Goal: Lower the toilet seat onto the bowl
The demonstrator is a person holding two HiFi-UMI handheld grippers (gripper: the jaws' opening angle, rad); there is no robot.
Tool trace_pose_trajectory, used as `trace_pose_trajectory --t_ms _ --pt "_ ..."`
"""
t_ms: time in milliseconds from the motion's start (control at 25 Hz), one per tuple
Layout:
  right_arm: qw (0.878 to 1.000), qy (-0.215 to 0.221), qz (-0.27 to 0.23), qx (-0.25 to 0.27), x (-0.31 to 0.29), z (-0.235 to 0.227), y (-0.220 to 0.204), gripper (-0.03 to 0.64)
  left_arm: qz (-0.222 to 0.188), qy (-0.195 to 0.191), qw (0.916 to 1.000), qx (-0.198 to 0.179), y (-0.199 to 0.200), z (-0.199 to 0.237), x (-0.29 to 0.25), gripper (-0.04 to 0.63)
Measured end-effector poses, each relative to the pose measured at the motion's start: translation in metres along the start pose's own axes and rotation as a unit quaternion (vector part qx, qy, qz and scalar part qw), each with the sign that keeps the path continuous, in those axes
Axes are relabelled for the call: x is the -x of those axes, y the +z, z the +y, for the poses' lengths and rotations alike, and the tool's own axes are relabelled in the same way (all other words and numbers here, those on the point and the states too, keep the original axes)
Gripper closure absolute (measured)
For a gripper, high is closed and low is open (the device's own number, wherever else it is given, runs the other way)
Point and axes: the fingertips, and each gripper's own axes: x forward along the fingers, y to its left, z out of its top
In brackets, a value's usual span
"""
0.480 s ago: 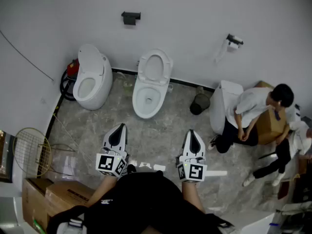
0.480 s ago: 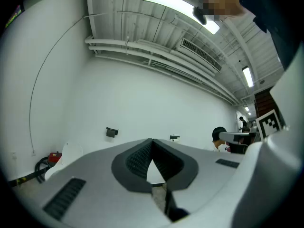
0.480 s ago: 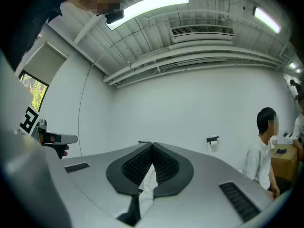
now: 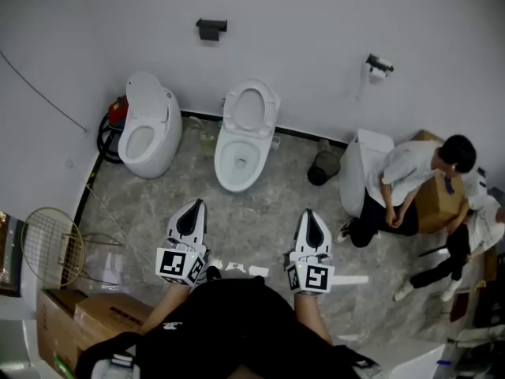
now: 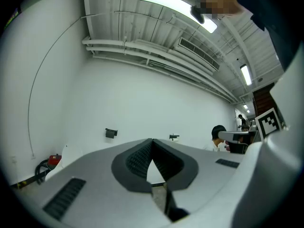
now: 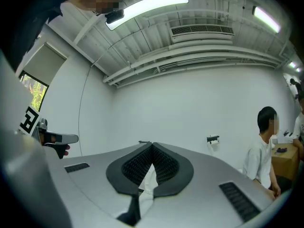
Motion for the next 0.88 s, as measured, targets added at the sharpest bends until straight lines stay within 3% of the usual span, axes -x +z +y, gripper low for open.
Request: trace_pose_trajectory --t_ms 480,880 --pt "1.0 -0.011 0.002 0.007 0.0053 -0.0021 -0.0042 0.6 0.008 0.0 0.9999 -0.014 0.0 -0.002 0.0032 0.589" --pt "1.0 -0.016 0.01 0.011 0.0057 0.0011 -0.0039 0.529 0.007 0.006 0.9997 -0.024 -0.0015 -0.0006 0.0071 0.585"
